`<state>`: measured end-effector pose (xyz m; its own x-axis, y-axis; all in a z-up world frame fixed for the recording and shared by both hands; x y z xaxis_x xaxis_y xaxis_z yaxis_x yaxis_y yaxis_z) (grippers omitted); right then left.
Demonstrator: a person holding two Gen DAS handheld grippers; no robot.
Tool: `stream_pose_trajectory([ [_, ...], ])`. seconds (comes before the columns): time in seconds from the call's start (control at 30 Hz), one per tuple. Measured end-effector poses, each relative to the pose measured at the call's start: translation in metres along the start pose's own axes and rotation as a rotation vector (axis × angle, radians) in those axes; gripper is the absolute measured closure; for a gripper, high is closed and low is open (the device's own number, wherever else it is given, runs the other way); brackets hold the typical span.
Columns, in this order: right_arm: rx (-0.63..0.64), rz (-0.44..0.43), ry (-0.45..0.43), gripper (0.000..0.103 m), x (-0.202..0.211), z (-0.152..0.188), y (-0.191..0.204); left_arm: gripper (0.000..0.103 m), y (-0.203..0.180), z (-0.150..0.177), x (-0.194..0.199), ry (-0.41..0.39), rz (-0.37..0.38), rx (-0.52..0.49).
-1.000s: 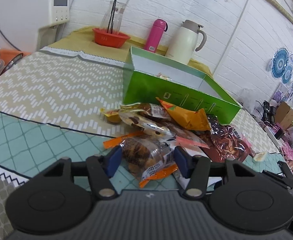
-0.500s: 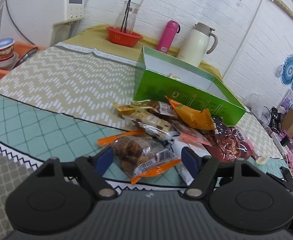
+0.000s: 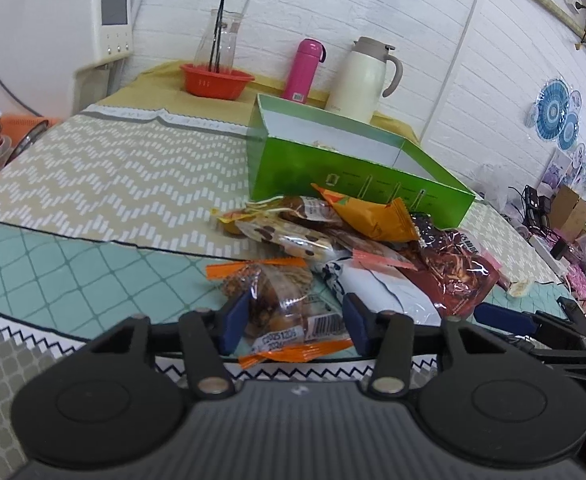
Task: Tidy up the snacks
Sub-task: 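Grasp the brown snack bag with the left tool while the right grasps red sausage sticks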
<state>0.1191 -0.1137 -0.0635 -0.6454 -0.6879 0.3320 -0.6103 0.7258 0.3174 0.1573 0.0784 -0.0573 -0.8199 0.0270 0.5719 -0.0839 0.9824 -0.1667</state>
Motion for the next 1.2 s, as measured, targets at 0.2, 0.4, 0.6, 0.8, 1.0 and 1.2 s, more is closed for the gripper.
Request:
stream_pose_trajectory([
  [0.2, 0.017, 0.011, -0.009, 0.0, 0.001, 0.001, 0.002, 0.047, 0.001, 0.004, 0.003, -0.012, -0.011, 0.014],
  [0.4, 0.063, 0.064, -0.026, 0.0, 0.005, -0.002, -0.002, 0.036, 0.006, 0.007, 0.005, 0.007, -0.034, 0.046],
  [0.6, 0.091, 0.133, -0.037, 0.0, 0.01, -0.008, -0.012, 0.035, 0.01, 0.008, -0.004, 0.037, -0.007, 0.088],
  [0.8, 0.18, 0.368, -0.025, 0.0, 0.03, -0.031, -0.062, 0.042, 0.009, 0.008, -0.001, 0.043, 0.015, 0.031],
  [1.0, 0.199, 0.381, 0.172, 0.0, 0.023, -0.034, -0.119, 0.038, 0.013, 0.005, -0.003, 0.064, 0.017, 0.058],
  [1.2, 0.088, 0.295, 0.229, 0.0, 0.018, -0.035, -0.146, 0.033, 0.01, 0.001, -0.008, 0.067, -0.017, 0.045],
])
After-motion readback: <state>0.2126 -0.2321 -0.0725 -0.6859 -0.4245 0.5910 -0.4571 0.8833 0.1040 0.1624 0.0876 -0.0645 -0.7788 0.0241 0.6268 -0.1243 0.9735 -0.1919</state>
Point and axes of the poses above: each gripper's, at about its wrist camera, not at the fingertips, and x roughly against the way its jaws point, y to its left, z to its underside, the point moved 4 cm from there along -x, roughly the way its jaws point, and after that the axes turned 13 degrees about -z, right-handed, at the moved point
